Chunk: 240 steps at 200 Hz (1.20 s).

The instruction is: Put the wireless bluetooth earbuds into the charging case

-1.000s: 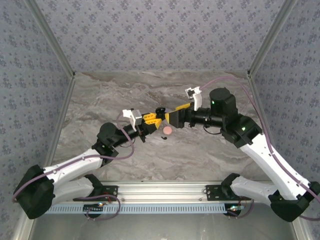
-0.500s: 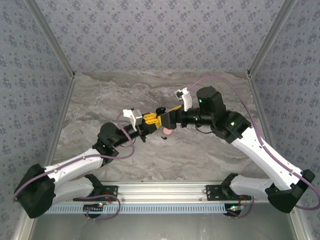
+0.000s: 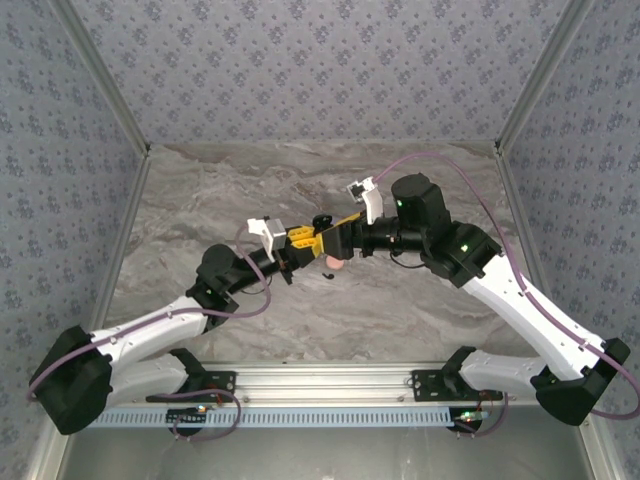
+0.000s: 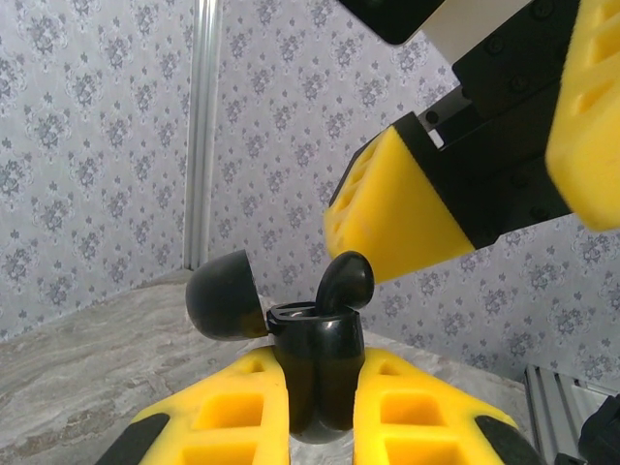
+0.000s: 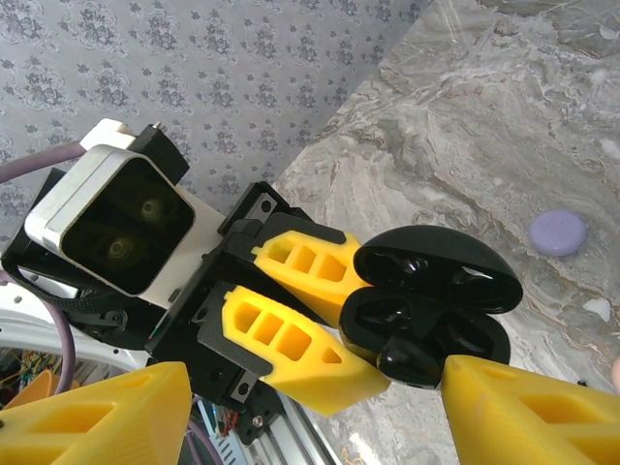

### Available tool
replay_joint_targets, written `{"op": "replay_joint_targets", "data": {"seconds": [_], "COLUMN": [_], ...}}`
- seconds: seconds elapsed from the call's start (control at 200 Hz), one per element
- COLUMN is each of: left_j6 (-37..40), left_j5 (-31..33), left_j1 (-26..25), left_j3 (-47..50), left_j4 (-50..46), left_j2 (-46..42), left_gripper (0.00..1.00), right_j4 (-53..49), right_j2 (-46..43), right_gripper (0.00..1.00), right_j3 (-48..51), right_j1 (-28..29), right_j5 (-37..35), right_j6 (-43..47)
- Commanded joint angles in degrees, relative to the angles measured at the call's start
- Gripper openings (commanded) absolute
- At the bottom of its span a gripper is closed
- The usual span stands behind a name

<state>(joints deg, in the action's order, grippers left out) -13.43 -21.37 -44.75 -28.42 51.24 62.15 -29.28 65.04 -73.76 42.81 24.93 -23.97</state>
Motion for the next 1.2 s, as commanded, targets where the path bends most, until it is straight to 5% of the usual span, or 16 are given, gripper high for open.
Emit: {"op": "replay_joint_targets", "data": {"seconds": [0.0,1.194], "left_j6": [-0.81,-1.16], "left_j5": [0.52,0.45], "left_j1": [-0.07,-0.10], "left_j3": [-1.99,-2.51], "left_j4": [2.92,3.25], "left_j2": [0.25,1.66], "left_gripper": [0.00,0.00], "right_j4": [-1.88,-3.84], "right_j2": [0.36,1.76], "right_gripper": [0.70,0.66], "right_j3": [-1.76,-1.84], "right_j1": [0.42,0.39], "right_j5": [1.41,2.89], "right_j6": [0.58,0.57]}}
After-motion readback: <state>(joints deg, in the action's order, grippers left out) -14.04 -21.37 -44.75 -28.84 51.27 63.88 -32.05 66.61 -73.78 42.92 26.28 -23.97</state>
